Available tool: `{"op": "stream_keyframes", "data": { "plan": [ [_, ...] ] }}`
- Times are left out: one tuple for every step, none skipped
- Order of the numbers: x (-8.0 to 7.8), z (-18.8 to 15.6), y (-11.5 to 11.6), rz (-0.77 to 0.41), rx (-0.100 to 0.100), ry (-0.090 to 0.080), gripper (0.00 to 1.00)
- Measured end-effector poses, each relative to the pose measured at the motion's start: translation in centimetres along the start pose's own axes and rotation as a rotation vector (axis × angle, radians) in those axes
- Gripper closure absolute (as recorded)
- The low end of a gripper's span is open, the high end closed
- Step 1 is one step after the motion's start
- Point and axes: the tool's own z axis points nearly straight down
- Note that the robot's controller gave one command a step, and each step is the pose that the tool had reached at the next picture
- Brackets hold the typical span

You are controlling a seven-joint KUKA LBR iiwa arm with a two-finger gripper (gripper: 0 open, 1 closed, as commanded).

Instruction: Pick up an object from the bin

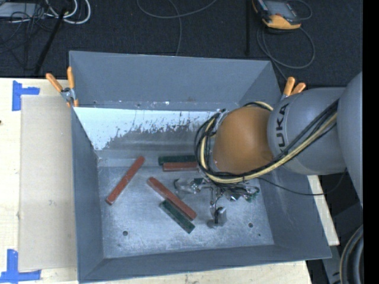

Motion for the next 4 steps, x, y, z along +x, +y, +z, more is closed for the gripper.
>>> {"op": "stream_keyframes", "data": {
  "plan": [
    [-5.9, -2.1, 9.7, 0.054, -0.001, -0.008, 0.0],
    [-6.5, -0.2, 12.9, 0.231, 0.001, -0.004, 0.0],
    [-6.6, -0.4, 12.9, 0.228, 0.004, -0.009, 1.0],
    [-6.5, -0.3, 12.9, 0.227, 0.003, -0.005, 0.0]
  ]
}}
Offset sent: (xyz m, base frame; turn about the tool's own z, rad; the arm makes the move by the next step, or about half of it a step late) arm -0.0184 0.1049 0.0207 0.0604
